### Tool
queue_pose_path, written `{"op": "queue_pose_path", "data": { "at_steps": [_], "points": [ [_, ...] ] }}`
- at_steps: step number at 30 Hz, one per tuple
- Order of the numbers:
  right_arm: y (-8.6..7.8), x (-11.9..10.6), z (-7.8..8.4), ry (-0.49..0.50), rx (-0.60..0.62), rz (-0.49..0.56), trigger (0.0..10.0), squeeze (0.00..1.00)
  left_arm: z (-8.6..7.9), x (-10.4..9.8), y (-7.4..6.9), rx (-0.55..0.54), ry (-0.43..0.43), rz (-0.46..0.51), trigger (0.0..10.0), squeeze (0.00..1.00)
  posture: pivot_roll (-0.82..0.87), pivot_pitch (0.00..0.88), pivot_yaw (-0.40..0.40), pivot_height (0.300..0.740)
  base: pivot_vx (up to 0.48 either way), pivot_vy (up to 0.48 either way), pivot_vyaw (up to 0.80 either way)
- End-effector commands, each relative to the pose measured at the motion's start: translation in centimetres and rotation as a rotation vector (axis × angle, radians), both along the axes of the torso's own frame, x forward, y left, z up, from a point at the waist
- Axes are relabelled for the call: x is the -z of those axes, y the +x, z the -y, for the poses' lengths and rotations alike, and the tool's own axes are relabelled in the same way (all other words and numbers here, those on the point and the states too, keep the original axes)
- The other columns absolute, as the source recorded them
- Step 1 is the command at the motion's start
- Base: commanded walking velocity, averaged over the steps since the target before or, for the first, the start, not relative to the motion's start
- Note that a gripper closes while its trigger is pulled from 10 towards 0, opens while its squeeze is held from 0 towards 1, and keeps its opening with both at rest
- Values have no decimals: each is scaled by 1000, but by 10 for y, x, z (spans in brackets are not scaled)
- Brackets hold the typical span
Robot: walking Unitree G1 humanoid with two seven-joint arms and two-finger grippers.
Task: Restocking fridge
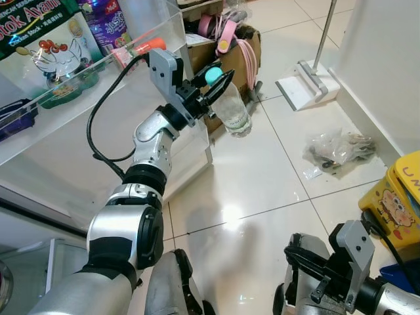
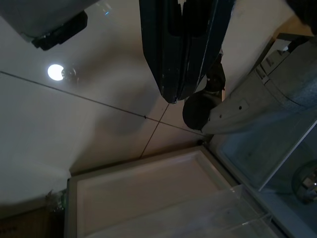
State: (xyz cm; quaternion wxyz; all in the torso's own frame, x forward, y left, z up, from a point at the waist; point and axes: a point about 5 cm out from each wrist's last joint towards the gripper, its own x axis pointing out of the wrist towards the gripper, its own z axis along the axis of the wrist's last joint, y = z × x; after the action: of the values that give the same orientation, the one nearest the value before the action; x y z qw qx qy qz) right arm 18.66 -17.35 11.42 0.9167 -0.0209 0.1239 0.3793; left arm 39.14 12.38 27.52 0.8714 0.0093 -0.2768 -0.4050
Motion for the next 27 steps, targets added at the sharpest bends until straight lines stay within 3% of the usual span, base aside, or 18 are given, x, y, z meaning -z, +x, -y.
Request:
{"op": "queue_pose_path", "data": {
  "at_steps": [1,3,5,10,21,23,27],
  "points": [
    [-3,6,-2,14,-2,-24,10000,0,-13,-12,-1,-51,56,68,10000,0,-150,282,127,417,0,0,0],
    [-2,6,-2,14,-1,-22,10000,0,-18,-13,-1,-74,70,78,10000,0,-150,281,127,417,0,0,0],
    [0,7,-2,12,3,-17,10000,0,-31,-17,-3,-122,138,111,10000,0,-144,281,129,417,0,0,0],
    [0,7,-1,13,7,-16,10000,0,-39,-18,-7,-144,257,165,10000,0,-139,281,128,417,0,0,0],
    [1,7,2,4,15,-12,10000,0,-41,-15,-11,-182,436,235,10000,0,-136,285,127,417,0,0,0],
    [1,8,3,6,20,-11,10000,0,-40,-11,-11,-239,523,276,10000,0,-135,287,126,417,0,0,0],
    [0,8,3,6,23,-12,10000,0,-40,-9,-11,-311,565,322,10000,0,-133,288,125,417,0,0,0]
  ]
}}
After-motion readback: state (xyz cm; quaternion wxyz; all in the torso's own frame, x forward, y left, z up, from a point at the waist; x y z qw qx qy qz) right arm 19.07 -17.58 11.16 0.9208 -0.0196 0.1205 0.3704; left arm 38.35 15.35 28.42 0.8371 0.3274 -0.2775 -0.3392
